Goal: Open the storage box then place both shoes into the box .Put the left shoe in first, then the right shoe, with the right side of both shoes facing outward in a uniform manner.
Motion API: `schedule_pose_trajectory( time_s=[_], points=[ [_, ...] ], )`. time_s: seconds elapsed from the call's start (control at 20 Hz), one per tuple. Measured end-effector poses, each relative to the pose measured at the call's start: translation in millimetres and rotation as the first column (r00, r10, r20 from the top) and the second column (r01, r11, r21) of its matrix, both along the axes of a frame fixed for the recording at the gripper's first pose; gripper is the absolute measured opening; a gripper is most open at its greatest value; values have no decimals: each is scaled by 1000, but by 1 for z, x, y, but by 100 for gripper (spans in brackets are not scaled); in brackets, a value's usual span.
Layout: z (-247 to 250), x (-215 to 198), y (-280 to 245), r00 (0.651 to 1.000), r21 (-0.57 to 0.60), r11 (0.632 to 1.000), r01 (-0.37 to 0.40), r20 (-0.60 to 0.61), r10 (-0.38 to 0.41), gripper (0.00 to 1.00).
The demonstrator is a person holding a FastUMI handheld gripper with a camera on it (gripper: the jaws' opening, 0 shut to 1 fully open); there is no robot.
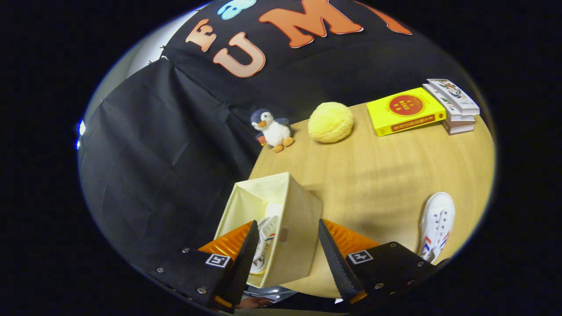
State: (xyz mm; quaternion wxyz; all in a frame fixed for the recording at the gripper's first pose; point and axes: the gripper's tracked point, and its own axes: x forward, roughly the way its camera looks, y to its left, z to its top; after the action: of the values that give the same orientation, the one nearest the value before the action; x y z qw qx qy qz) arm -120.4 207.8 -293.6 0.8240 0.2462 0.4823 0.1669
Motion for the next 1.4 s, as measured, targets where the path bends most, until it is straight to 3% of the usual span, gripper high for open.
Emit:
schedule_pose_trajectory(
  time_s=[0.3,0.55,0.8,1.05,1.15,1.25,1.4],
  points=[
    [-47,-26,-109,995,-228,970,89,-16,-95,82],
    [-85,-67,-172,990,-373,924,91,-62,-123,77],
    [-114,-97,-212,991,-509,860,27,-99,-90,64],
    [-133,-123,-208,987,-520,852,-54,-160,-35,56],
    [-141,-132,-212,983,-547,832,-96,-182,-6,55],
    [-148,-136,-217,980,-577,806,-131,-200,17,47],
    [-152,-133,-218,982,-596,793,-125,-188,14,42]
  ],
)
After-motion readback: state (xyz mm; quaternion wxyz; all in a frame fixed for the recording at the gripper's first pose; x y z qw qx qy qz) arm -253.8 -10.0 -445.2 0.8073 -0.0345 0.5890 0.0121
